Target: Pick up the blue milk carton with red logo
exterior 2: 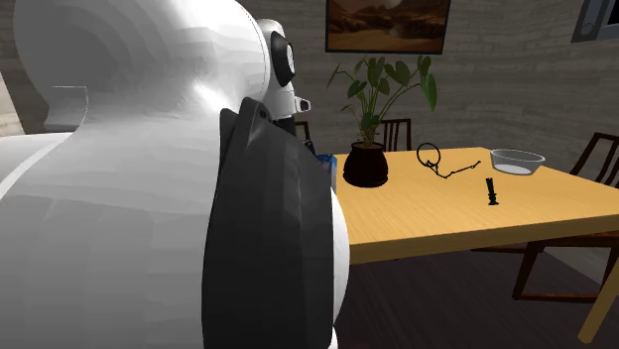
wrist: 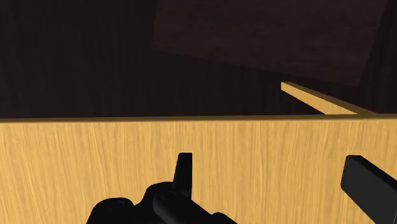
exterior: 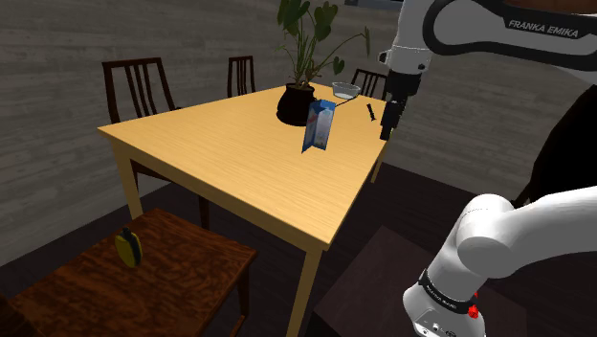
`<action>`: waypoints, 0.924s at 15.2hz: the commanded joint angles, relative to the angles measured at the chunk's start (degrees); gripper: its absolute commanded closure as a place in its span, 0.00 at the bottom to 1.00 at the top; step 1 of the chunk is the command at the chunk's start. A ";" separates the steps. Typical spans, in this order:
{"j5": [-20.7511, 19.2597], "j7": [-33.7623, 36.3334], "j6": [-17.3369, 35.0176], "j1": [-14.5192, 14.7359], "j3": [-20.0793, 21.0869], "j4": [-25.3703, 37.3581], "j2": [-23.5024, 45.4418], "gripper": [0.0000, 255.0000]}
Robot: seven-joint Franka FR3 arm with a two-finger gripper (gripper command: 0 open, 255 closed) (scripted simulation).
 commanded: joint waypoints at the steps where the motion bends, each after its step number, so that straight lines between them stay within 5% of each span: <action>1: 0.00 0.00 0.00 0.00 0.00 0.00 0.00 0.00; 14: 5.90 39.24 5.71 -9.71 6.24 23.45 29.33 0.00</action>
